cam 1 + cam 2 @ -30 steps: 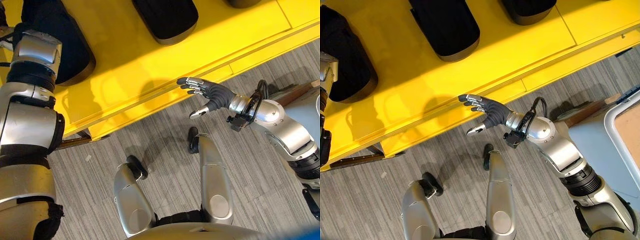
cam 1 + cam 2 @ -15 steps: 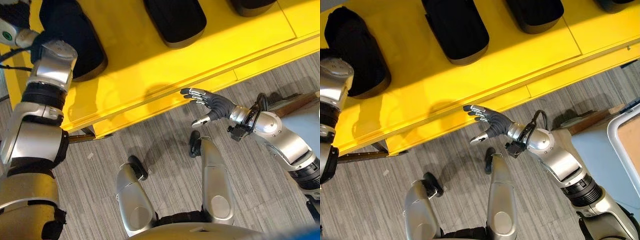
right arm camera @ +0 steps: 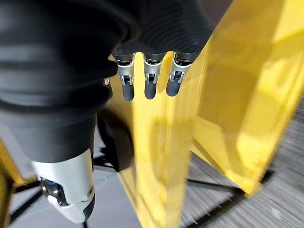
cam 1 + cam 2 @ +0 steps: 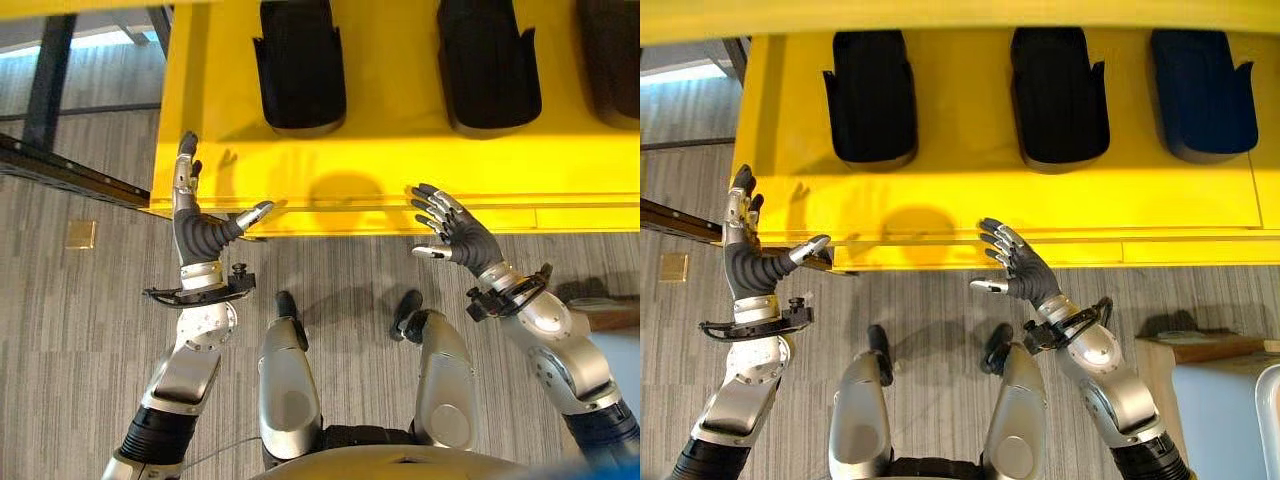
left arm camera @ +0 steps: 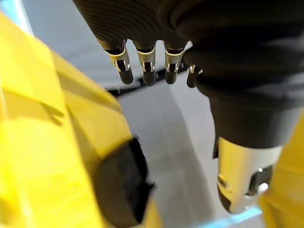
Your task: Move parts from the plastic box to the shelf.
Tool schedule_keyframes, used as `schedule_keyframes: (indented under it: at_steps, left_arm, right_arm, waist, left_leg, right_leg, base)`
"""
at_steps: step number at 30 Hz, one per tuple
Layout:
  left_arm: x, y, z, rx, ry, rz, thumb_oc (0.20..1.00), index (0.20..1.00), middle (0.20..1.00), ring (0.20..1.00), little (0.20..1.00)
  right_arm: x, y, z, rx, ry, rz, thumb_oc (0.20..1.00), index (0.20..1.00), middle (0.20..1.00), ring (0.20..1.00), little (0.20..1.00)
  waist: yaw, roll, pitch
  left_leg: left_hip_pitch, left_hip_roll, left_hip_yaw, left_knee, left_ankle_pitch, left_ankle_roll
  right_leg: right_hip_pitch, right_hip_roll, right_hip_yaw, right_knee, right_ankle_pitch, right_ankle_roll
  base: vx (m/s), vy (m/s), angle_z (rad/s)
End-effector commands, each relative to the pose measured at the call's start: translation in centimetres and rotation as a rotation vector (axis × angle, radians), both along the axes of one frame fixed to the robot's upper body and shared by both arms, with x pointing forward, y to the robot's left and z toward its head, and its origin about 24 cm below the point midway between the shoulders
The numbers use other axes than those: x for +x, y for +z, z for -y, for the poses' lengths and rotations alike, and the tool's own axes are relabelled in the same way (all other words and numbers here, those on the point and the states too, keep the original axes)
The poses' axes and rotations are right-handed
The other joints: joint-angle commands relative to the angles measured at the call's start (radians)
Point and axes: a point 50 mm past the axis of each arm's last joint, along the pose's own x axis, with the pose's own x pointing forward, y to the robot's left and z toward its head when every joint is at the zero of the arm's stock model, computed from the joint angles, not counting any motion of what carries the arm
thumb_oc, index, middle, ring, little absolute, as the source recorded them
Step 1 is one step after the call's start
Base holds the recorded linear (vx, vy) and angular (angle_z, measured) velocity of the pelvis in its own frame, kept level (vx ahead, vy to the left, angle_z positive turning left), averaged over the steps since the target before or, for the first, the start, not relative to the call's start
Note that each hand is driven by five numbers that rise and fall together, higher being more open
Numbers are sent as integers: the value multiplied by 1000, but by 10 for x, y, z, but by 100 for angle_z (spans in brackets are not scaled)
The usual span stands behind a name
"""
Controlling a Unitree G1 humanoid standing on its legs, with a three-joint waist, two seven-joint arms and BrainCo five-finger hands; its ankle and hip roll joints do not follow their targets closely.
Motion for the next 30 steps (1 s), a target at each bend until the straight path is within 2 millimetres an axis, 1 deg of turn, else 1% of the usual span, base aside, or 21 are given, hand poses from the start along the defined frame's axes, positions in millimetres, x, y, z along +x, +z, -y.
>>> schedule_keyframes:
  at_steps: [1,2,3,4,5,7,9,10,11,12,13,16,17,18,20,21,22,23,26,30]
  left_arm:
    - [-4,16,-6,-27,-222,-7,1000,1000,1000,1000,1000]
    - [-4,15,-7,-30,-228,-18,1000,1000,1000,1000,1000]
    - [-3,1,-9,-96,-303,-140,1000,1000,1000,1000,1000]
    - [-2,-7,-10,-156,-347,-201,1000,1000,1000,1000,1000]
    - [-6,-18,-14,-197,-369,-261,1000,1000,1000,1000,1000]
    - [-11,-33,-11,-206,-464,-344,1000,1000,1000,1000,1000]
    - [-16,-46,-12,-226,-476,-415,1000,1000,1000,1000,1000]
    - [-19,-63,-7,-299,-556,-525,1000,1000,1000,1000,1000]
    - [-24,-74,-6,-308,-548,-569,1000,1000,1000,1000,1000]
    - [-25,-74,-6,-305,-546,-572,1000,1000,1000,1000,1000]
    - [-27,-80,-5,-288,-552,-594,1000,1000,1000,1000,1000]
    - [-30,-89,-6,-303,-545,-635,1000,1000,1000,1000,1000]
    - [-31,-90,-6,-310,-551,-638,1000,1000,1000,1000,1000]
    - [-32,-92,-7,-328,-549,-641,1000,1000,1000,1000,1000]
    - [-36,-102,-8,-385,-552,-694,1000,1000,1000,1000,1000]
    - [-39,-109,-10,-403,-552,-721,1000,1000,1000,1000,1000]
    - [-43,-115,-14,-378,-531,-743,1000,1000,1000,1000,1000]
    - [-47,-120,-19,-403,-512,-754,1000,1000,1000,1000,1000]
    - [-53,-124,-31,-417,-460,-735,1000,1000,1000,1000,1000]
    - [-59,-129,-36,-421,-464,-743,1000,1000,1000,1000,1000]
  right_arm:
    - [3,17,2,98,23,98,1000,1000,1000,1000,1000]
    - [3,17,2,99,23,95,1000,1000,1000,1000,1000]
    - [5,11,5,91,15,71,1000,1000,1000,1000,1000]
    - [5,7,6,85,9,55,1000,1000,1000,1000,1000]
    - [6,-1,9,77,-4,22,1000,1000,1000,1000,1000]
    - [6,-14,13,71,-21,-38,1000,1000,1000,1000,1000]
    - [5,-24,16,65,-21,-81,1000,1000,1000,1000,1000]
    - [3,-33,18,50,-17,-114,1000,1000,1000,1000,1000]
    - [2,-39,20,49,-12,-138,1000,1000,1000,1000,1000]
    - [2,-39,20,48,-11,-142,1000,1000,1000,1000,1000]
    - [1,-43,20,47,-2,-161,1000,1000,1000,1000,1000]
    - [0,-49,19,33,27,-194,1000,1000,1000,1000,1000]
    - [0,-51,18,35,35,-201,1000,1000,1000,1000,1000]
    - [0,-53,17,43,49,-211,1000,1000,1000,1000,1000]
    - [-6,-56,12,89,120,-225,1000,1000,1000,1000,1000]
    - [-10,-65,12,118,123,-268,1000,1000,1000,1000,1000]
    - [-13,-72,15,138,112,-288,1000,1000,1000,1000,1000]
    - [-17,-80,20,120,75,-321,1000,1000,1000,1000,1000]
    - [-28,-95,32,87,16,-342,1000,1000,1000,1000,1000]
    - [-42,-109,44,93,-7,-404,1000,1000,1000,1000,1000]
  waist:
    - [4,-14,-93]
    - [4,-15,-92]
    - [12,-15,-112]
    - [14,-14,-121]
    - [19,-15,-142]
    - [22,-17,-167]
    - [24,-17,-186]
    - [24,-18,-204]
    - [24,-20,-220]
    - [24,-19,-222]
    - [23,-23,-235]
    - [27,-27,-258]
    - [28,-30,-260]
    - [30,-31,-266]
    - [29,-33,-286]
    - [25,-35,-299]
    - [24,-36,-308]
    - [20,-35,-316]
    - [6,-37,-325]
    - [-10,-41,-335]
  left_leg:
    - [57,-54,37,113,-119,75]
    - [57,-52,50,102,-97,83]
    - [90,-51,60,68,-81,76]
    - [116,-54,55,55,-94,64]
    - [143,-57,78,6,-57,66]
    - [177,-56,92,-46,-26,57]
    - [200,-56,98,-79,-9,51]
    - [226,-57,93,-102,-12,38]
    - [243,-58,98,-128,-1,35]
    - [246,-58,99,-133,1,35]
    - [262,-61,101,-157,9,33]
    - [292,-69,98,-210,26,31]
    - [292,-70,108,-225,47,40]
    - [302,-70,109,-244,56,39]
    - [332,-63,122,-309,88,27]
    - [353,-59,139,-346,103,21]
    - [369,-58,150,-371,114,16]
    - [385,-58,148,-385,104,5]
    - [400,-62,164,-413,112,6]
    - [414,-65,179,-435,117,7]
  right_leg:
    - [183,11,-1,-138,16,91]
    - [186,13,-12,-153,34,81]
    - [229,20,-24,-196,44,81]
    - [255,24,-21,-210,34,93]
    - [287,35,-35,-269,65,86]
    - [319,47,-40,-316,86,84]
    - [340,51,-40,-348,102,84]
    - [365,54,-32,-367,101,94]
    - [381,57,-30,-392,112,94]
    - [384,58,-30,-396,115,94]
    - [399,60,-26,-418,126,95]
    - [428,61,-22,-470,151,98]
    - [427,59,-28,-484,172,91]
    - [437,57,-29,-506,183,94]
    - [458,49,-26,-564,222,110]
    - [469,38,-29,-599,247,122]
    - [478,32,-35,-622,265,131]
    - [490,29,-33,-633,264,146]
    - [491,20,-31,-643,277,157]
    - [493,11,-28,-658,291,168]
  base:
    - [-65,-43,10]
    - [-44,-35,14]
    - [23,-3,19]
    - [58,4,22]
    - [67,15,16]
    - [20,27,7]
    - [62,49,0]
    - [116,60,-4]
    - [106,49,1]
    - [42,31,2]
    - [0,0,0]
    - [-7,29,-8]
    - [-58,24,-9]
    - [-58,28,-7]
    - [-12,50,-8]
    - [-13,61,-9]
    - [36,75,-11]
    - [37,66,-6]
    - [3,51,-4]
    - [5,23,-2]
